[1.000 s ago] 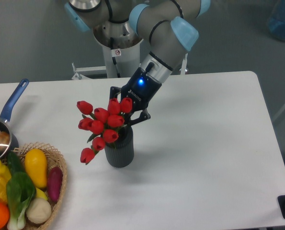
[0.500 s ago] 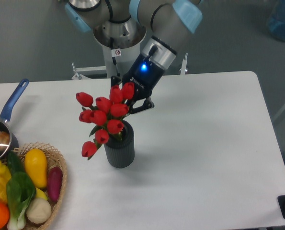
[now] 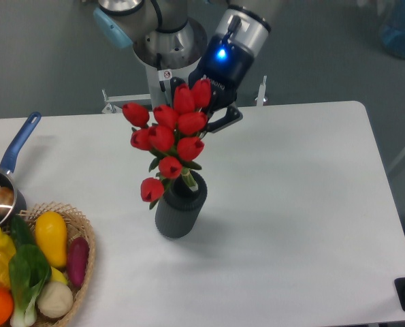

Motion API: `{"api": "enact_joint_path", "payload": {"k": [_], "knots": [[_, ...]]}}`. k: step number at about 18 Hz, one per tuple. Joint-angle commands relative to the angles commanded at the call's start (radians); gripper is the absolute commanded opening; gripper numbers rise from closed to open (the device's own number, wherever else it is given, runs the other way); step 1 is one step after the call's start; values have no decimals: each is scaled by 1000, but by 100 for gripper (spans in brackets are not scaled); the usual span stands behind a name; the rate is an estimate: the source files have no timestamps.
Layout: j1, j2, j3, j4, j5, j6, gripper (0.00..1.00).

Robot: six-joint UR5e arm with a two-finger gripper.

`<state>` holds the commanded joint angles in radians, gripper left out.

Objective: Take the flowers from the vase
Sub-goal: 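Lift the tulip bunch straight up out of the grey vase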

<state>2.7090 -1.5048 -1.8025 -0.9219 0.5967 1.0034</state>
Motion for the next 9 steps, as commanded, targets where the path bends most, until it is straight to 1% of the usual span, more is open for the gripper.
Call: {"api": "enact_joint_path", "payload": {"k": [9], "knots": [[5,14,17,0,-29,-20,4]]}}
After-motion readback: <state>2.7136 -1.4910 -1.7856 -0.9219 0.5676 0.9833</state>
